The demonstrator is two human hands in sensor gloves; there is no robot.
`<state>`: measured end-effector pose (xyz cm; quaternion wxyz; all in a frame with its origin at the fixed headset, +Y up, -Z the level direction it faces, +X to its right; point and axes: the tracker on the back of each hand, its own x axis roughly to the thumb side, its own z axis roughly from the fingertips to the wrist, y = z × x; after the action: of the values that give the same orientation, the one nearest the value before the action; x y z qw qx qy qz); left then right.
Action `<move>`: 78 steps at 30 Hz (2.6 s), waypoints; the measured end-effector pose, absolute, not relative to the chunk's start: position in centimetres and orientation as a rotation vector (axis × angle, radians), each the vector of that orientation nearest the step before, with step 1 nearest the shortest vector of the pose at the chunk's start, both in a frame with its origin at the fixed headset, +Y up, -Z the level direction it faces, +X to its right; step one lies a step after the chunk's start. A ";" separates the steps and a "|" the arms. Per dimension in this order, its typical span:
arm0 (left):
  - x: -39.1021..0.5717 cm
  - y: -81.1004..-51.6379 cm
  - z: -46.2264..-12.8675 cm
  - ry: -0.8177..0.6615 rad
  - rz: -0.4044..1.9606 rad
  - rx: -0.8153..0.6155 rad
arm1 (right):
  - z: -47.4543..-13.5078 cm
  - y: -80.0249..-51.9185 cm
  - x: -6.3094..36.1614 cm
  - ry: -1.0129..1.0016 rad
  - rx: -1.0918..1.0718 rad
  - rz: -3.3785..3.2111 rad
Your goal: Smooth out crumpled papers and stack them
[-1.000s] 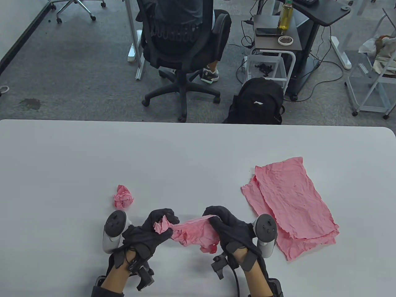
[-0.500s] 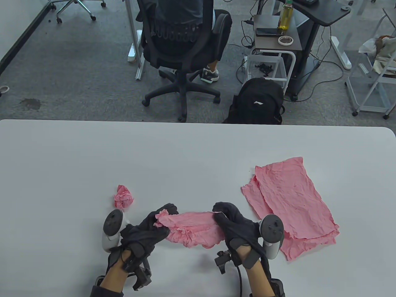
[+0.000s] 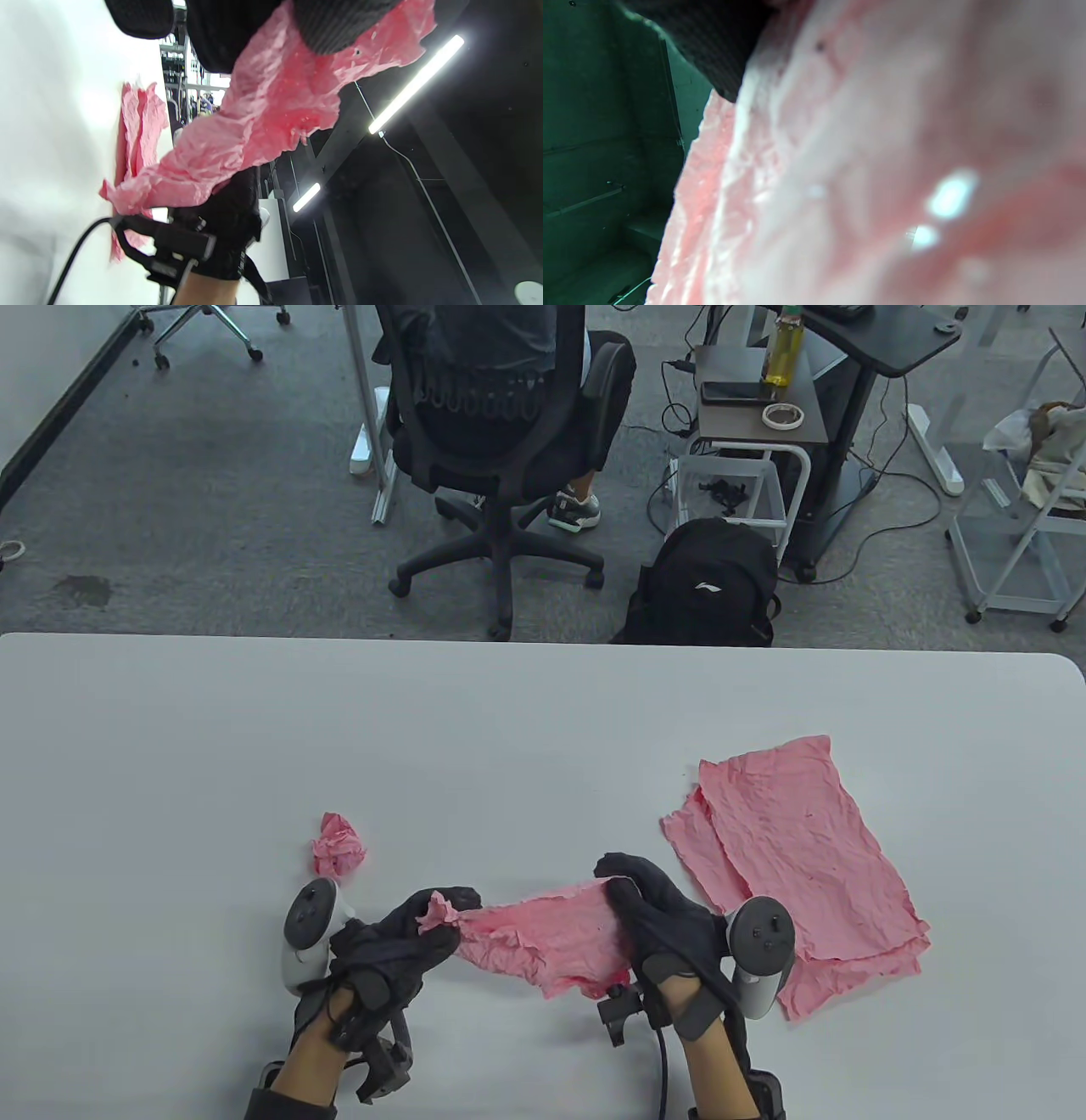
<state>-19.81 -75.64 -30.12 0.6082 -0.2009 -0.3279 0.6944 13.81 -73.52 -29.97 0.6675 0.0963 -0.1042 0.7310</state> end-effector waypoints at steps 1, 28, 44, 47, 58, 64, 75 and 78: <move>-19.6 -75.7 -30.0 -0.786 1.627 -0.488 | -30.0 -73.6 13.8 -0.233 0.222 1.664; -23.8 -74.0 -29.7 -0.451 1.420 -0.025 | -30.0 -73.1 14.4 -0.091 0.301 2.042; -25.3 -74.5 -30.2 -0.240 1.240 0.053 | -30.9 -74.5 15.4 0.058 0.279 1.585; -25.1 -74.8 -30.1 -0.160 1.038 0.014 | -30.8 -74.6 16.0 0.026 0.139 1.815; -23.6 -76.2 -30.7 -0.047 0.583 -0.175 | -30.9 -75.0 14.1 0.080 0.026 2.323; -24.6 -76.2 -30.9 -0.034 0.702 -0.216 | -30.9 -76.1 14.5 0.493 0.201 1.665; -20.4 -74.8 -29.6 -0.325 0.290 -0.011 | -30.4 -73.4 12.7 -0.255 0.086 2.609; -18.1 -74.9 -29.0 -0.481 0.217 -0.052 | -29.6 -72.3 11.3 -0.348 0.250 2.593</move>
<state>-18.12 -74.89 -29.02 0.9651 -0.0255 -0.2375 0.1073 11.32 -72.34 -29.62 0.2537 0.0920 -0.1281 0.9543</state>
